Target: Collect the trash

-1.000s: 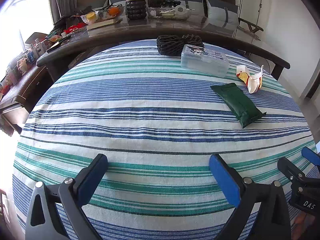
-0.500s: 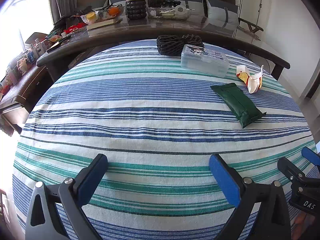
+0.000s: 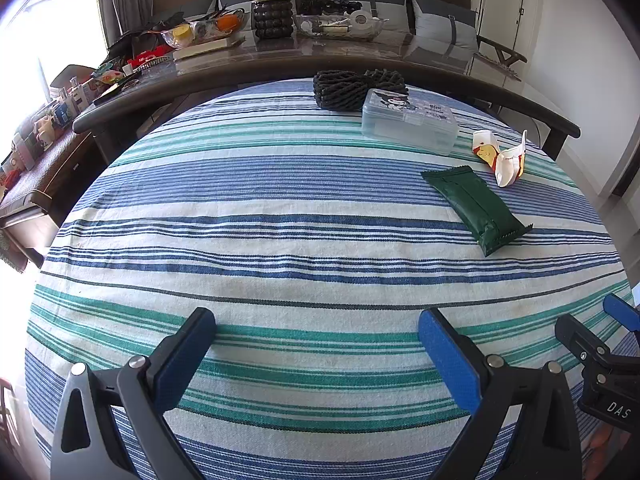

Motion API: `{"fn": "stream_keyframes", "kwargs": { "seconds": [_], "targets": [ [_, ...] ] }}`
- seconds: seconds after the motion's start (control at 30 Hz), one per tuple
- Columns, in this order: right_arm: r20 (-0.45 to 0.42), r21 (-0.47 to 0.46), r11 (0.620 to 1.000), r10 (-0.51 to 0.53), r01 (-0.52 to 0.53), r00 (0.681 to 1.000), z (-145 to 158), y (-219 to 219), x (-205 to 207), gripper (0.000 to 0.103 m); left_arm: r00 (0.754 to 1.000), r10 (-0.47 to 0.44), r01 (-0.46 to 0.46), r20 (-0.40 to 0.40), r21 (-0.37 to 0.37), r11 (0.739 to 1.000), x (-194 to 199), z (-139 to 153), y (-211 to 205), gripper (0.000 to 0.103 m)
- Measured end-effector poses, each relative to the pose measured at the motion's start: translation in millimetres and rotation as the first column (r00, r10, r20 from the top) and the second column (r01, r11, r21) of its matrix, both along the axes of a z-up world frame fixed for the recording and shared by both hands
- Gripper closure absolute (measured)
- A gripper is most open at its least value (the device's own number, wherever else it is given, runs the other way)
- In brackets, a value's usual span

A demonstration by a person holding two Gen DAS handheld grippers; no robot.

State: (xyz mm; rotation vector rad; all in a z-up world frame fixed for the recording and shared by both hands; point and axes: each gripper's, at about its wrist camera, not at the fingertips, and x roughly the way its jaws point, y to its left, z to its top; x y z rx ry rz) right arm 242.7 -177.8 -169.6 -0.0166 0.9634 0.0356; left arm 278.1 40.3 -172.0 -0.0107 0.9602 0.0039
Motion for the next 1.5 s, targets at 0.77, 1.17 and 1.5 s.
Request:
{"fn": "stream_keyframes", "kwargs": {
  "seconds": [0.77,1.17,1.5],
  "targets": [
    [-0.001,0.002,0.994,0.111,-0.111,0.994,2,-23,-16,0.000,1.000,0.000,0.000,0.001,0.000,1.000,0,0,0,0.000],
    [-0.002,-0.003,0.991,0.130,-0.130,0.991,2,-22,-15,0.000,0.993,-0.062,0.082,0.104,-0.197,0.977,-12,43,-24,0.000],
    [-0.002,-0.003,0.991,0.130,-0.130,0.991,2,-23,-16,0.000,0.999,-0.053,0.053,0.007,-0.048,0.997,62,21,-95,0.005]
  ]
}}
